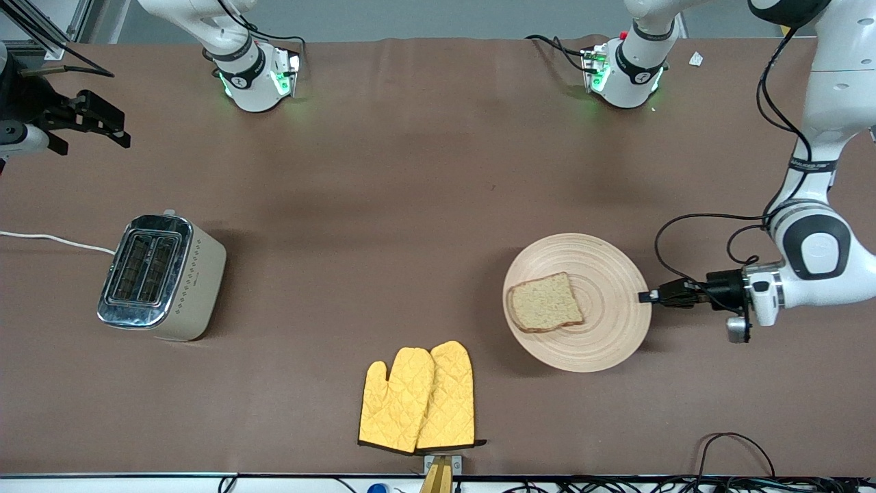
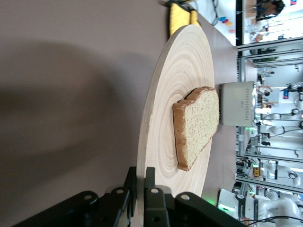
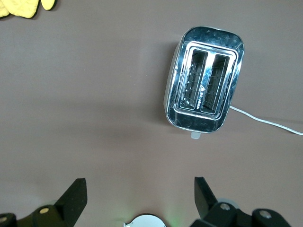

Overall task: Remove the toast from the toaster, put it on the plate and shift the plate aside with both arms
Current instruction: 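Drag the plate with the left gripper away from the toaster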

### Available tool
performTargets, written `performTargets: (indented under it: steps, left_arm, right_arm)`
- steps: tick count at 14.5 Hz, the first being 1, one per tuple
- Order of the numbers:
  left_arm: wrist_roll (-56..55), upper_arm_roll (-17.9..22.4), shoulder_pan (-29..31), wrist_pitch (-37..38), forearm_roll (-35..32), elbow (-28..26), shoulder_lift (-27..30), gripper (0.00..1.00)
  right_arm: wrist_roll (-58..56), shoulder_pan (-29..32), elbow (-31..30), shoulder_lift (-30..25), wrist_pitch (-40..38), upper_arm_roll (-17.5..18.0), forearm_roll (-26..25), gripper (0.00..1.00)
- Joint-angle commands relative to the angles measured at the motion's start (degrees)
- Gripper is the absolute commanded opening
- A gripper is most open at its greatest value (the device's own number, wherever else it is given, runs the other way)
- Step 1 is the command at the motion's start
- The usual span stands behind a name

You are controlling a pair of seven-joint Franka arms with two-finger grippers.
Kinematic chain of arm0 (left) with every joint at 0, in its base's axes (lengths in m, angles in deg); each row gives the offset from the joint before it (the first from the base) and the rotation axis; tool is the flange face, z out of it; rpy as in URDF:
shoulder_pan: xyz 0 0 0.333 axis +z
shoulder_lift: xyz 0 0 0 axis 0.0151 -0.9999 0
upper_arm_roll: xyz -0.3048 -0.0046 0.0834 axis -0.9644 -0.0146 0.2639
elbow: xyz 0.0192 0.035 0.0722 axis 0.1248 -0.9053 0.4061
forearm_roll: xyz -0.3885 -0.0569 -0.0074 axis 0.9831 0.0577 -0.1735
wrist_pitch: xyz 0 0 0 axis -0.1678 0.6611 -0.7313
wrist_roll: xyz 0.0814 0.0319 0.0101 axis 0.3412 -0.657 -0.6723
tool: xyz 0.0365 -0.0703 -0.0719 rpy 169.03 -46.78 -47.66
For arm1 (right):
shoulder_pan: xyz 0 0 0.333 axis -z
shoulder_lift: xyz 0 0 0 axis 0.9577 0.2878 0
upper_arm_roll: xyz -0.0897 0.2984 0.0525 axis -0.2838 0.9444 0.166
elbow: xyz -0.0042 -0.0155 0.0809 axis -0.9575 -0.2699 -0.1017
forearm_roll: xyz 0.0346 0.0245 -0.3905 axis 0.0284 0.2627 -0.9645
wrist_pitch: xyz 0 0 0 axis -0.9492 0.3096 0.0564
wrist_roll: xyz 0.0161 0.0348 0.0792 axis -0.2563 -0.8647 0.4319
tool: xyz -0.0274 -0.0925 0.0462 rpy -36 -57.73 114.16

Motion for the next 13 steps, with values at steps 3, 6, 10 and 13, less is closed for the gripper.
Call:
performTargets:
  steps: [3,6,10,13]
  left_arm:
    - [-2.21,-0.31,6.33,1.87,-2.60,1.53,-1.32,0.01]
    - [-0.55,-0.40,9.67,1.87,-3.84,1.97,-3.08,0.01]
    - [3.51,-0.40,12.40,1.95,-3.84,1.63,-5.46,0.01]
    - [3.68,-0.40,13.72,4.06,-3.84,1.62,-6.95,0.01]
  right_arm:
    - [0.83,-0.23,-0.12,-0.67,-0.48,0.19,-0.91,1.00]
    - [0.74,-0.23,-0.03,-0.67,-0.48,0.19,-0.91,1.00]
    - [0.83,-0.32,-0.03,-0.67,-0.48,0.19,-0.91,1.00]
    - [0.83,-0.32,-0.03,-0.67,-0.48,0.19,-0.91,1.00]
